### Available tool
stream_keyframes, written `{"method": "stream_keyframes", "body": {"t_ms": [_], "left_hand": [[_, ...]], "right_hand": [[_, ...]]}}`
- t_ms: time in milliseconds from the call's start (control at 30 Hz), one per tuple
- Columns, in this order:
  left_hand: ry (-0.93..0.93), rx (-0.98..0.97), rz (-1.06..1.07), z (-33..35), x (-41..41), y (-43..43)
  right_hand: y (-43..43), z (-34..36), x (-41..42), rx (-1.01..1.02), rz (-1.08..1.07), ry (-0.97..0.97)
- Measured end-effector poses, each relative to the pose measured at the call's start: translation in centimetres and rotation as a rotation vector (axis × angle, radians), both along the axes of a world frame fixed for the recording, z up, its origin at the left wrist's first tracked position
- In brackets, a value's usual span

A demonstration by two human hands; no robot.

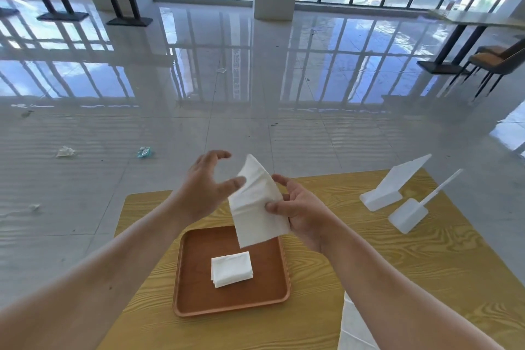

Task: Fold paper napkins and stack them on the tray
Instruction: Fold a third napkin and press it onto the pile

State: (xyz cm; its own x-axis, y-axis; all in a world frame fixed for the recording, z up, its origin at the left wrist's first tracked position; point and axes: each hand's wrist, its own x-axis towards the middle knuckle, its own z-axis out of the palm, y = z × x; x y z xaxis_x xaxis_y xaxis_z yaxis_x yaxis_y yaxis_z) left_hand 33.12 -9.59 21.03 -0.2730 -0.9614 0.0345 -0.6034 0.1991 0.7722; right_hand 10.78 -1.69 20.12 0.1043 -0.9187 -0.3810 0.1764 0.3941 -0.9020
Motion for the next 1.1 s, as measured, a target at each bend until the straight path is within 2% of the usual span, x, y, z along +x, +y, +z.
{"method": "stream_keyframes", "body": {"t_ms": [100,233,400,567,667,800,867,967,1100], "left_hand": [[-0.022,0.071,-0.181,-0.7,0.5,2.0],[-0.016,0.156,-0.215,-1.0,0.1,3.4],[0.062,0.153,-0.149,-1.1,0.4,3.9],[0.399,0.401,-0.083,0.3,1.0,4.1],[0.538,0.523,-0.049,0.9,1.3,4.0],[0.732,0.681,0.034,0.6,1.3,3.7],[0.708,0.705,0.041,0.1,1.2,3.7],[0.631,0.681,0.077,-1.0,1.2,3.5],[0.651,0.696,0.113,-2.0,1.6,2.9]], "right_hand": [[-0.1,0.0,0.6,-0.005,-0.037,-0.109],[-0.5,0.3,1.3,-0.042,-0.019,-0.096],[-1.3,0.7,1.7,-0.122,0.018,0.162],[-1.5,1.3,0.9,-0.079,0.143,0.379],[-1.6,1.1,0.7,-0.005,0.143,0.279],[-1.3,0.8,1.8,0.063,0.046,-0.087],[-1.5,0.6,2.3,0.060,-0.049,-0.200],[-1.8,0.0,2.5,0.068,-0.098,-0.193],[-2.0,-1.5,2.9,0.120,0.001,-0.112]]}}
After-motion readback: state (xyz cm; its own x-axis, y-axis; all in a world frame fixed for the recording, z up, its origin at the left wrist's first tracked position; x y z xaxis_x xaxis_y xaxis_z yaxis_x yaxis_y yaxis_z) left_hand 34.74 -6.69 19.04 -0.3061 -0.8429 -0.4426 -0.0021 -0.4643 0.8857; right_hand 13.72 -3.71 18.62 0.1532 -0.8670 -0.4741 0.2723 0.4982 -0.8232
